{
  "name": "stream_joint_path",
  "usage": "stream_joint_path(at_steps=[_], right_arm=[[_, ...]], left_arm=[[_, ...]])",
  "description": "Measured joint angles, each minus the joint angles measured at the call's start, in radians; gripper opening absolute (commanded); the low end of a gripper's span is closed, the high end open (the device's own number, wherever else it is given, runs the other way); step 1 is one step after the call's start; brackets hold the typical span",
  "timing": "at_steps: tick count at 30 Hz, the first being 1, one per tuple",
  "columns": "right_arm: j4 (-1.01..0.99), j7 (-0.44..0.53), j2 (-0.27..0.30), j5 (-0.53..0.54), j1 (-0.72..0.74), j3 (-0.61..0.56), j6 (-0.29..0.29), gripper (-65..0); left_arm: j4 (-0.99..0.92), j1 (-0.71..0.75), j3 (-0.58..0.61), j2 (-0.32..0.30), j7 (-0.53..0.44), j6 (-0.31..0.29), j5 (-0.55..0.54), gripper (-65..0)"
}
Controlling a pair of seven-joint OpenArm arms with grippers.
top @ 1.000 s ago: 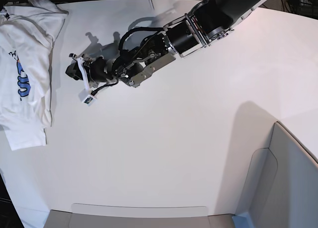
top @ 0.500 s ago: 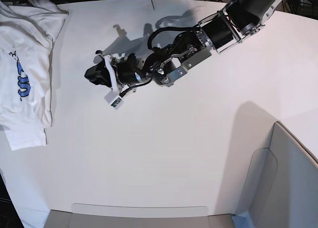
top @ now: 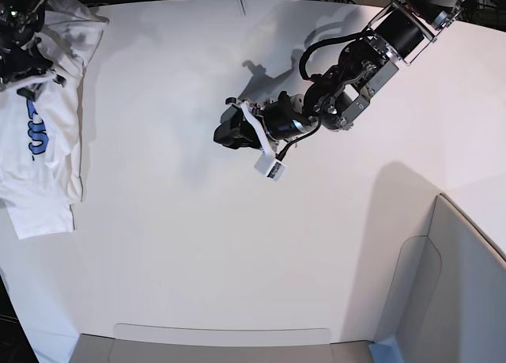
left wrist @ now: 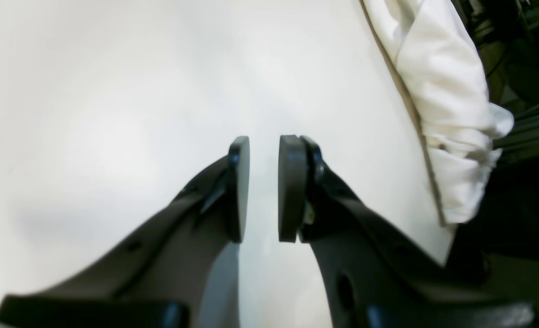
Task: Layout the t-shirt on the table in an organized manner, then fold the t-shirt properly
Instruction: 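Grasp the t-shirt with the right gripper and drag it to spread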
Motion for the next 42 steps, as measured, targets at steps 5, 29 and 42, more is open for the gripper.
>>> stream_joint_path(at_steps=[5,29,42], right_arm=[[-0.138,0.003,-0.072,-0.388,0.115,-0.126,0.0,-51.1],[-0.284,0.043,-0.223,-0.564,0.222,-0.56,-0.015,-51.2],[0.012,0.011,-0.226,-0.562,0.09,-0.621,-0.003,-51.1]], left_arm=[[0.026,0.045,-0.062,-0.035,0.002,-0.003,-0.003,-52.8],[0.027,0.14,-0.313,-0.162,0.002,-0.003,-0.005,-52.5],[0.027,-0.007,-0.311,-0.009,0.206,-0.016,-0.005,-45.1]])
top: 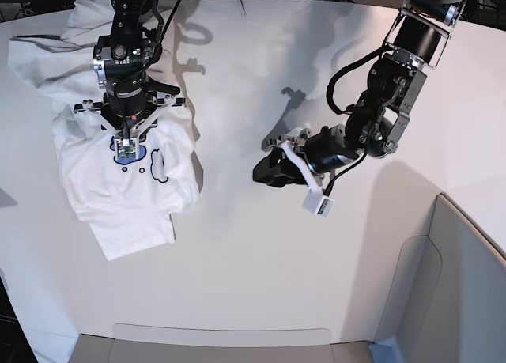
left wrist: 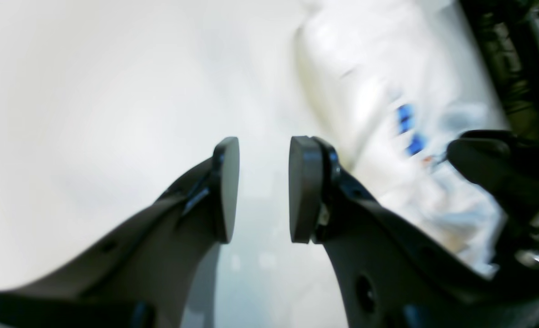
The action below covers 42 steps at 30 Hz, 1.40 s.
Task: Layout the t-shirt on the table in an organized manner, then fold the t-shirt properly
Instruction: 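Grasp the t-shirt with the right gripper and drag it to spread, then grasp the t-shirt hem with the left gripper and pull it outward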
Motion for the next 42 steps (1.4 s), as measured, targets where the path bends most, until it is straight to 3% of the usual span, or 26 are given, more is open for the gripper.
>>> stream_joint_path(at_steps=[6,12,20,35,37,41,42], right_arm=[[-0.003,-0.004,0.0,0.0,0.0,0.125,0.0,-51.1],[-0.004,-0.011,0.0,-0.005,-0.034,0.241,0.0,-51.1],[-0.033,-0.011,0.021,0.003,-0.104,0.251,0.004,-51.1],[-0.037,-0.01,0.021,0.003,-0.119,0.251,0.004,-51.1],[-0.037,-0.01,0.018,0.003,-0.119,0.251,0.004,-51.1],[-0.037,-0.01,0.019,0.003,-0.12,0.251,0.004,-51.1],[-0.037,-0.01,0.019,0.003,-0.119,0.251,0.004,-51.1]], left_arm=[[0.0,-0.007,-0.004,0.113,0.183,0.002,0.001,-45.1],[-0.005,-0.002,-0.001,0.19,0.27,0.001,0.001,-45.1],[-0.185,-0.026,0.0,0.29,0.265,0.002,0.016,-45.1],[-0.369,-0.063,0.038,0.376,0.219,0.003,0.017,-45.4],[-0.369,-0.063,0.072,0.377,0.186,0.003,0.015,-48.8],[-0.318,-0.06,0.072,0.36,0.191,0.003,0.009,-65.0],[-0.291,-0.06,0.071,0.351,0.192,0.003,0.008,-65.0]])
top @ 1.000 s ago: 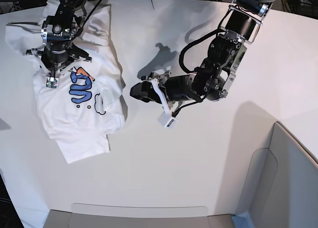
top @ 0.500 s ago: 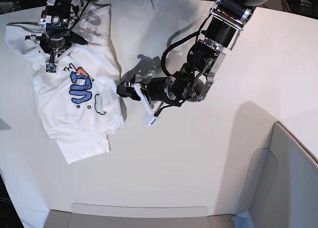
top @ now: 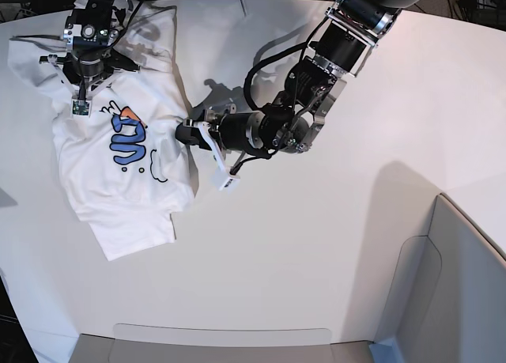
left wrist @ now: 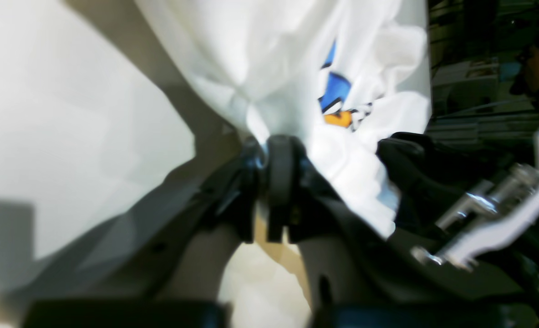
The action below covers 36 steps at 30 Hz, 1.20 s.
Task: Layout the t-shirt on the table in an organized manner, then fold the t-shirt properly
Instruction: 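Grasp the t-shirt hem with the left gripper and pull it outward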
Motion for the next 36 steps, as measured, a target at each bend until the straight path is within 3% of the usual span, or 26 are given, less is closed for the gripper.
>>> stream_joint_path(at_steps=[4,9,14,19,24,31,36], right_arm=[[0.0,0.001,-0.002,0.004,0.0,-0.002,0.0,-51.1],[0.0,0.002,0.0,0.005,0.0,0.002,0.0,-51.1],[-0.032,0.009,0.0,0.016,0.0,0.003,0.003,-51.1],[-0.031,0.01,0.0,0.019,0.0,0.003,0.004,-51.1],[0.039,0.005,0.0,0.011,0.027,0.0,0.003,-51.1],[0.032,-0.001,0.003,0.005,0.22,-0.005,0.003,-51.1],[-0.02,0.006,0.01,0.0,0.335,-0.099,0.0,-51.1]], left_arm=[[0.146,-0.002,0.0,-0.069,0.003,-0.005,-0.062,-65.0],[0.179,-0.002,-0.001,-0.142,0.044,-0.003,-0.143,-65.0],[0.263,-0.002,-0.055,-0.177,0.056,-0.005,-0.159,-65.0],[0.265,0.0,-0.082,-0.258,0.06,-0.001,-0.157,-65.0],[0.263,0.008,-0.08,-0.269,0.051,-0.001,-0.159,-65.0],[0.248,0.082,-0.081,-0.277,0.053,0.007,-0.151,-65.0],[0.248,0.085,-0.08,-0.275,0.052,0.003,-0.156,-65.0]])
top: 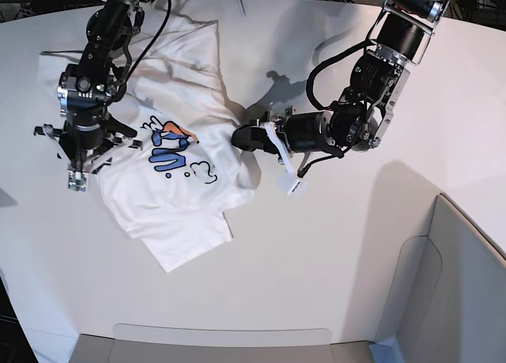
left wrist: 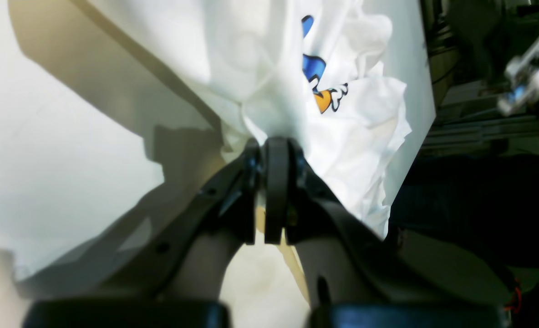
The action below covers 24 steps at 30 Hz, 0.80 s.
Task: Layout the t-shirt on the table in an organized manner, then fold the t-shirt properly
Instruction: 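Grasp the t-shirt hem with the left gripper and pull it outward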
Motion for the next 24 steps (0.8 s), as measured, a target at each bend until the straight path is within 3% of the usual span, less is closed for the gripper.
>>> stream_joint_path(at_steps=[6,11,19,22,24], right_arm=[[-0.209,0.0,-0.002,0.005,0.033,-0.144,0.002,-51.1],[-0.394,0.033,-0.002,0.003,0.045,-0.164,-0.003,-51.1],[-0.497,0.105,0.045,0.069,0.117,0.091,0.016,-51.1],[-0.517,0.122,0.099,0.081,0.113,0.15,0.002,-51.1],[-0.536,0.13,0.129,0.145,0.105,0.164,0.001,-51.1]], left_arm=[[0.0,0.016,0.0,0.0,-0.003,0.0,0.001,-65.0],[0.0,0.011,0.0,-0.001,-0.005,0.002,0.004,-65.0],[0.001,0.011,-0.005,-0.071,-0.009,-0.004,-0.006,-65.0],[0.001,0.013,-0.038,-0.096,-0.007,-0.004,-0.002,-65.0],[0.001,0.013,-0.07,-0.098,-0.007,-0.004,-0.003,-65.0]])
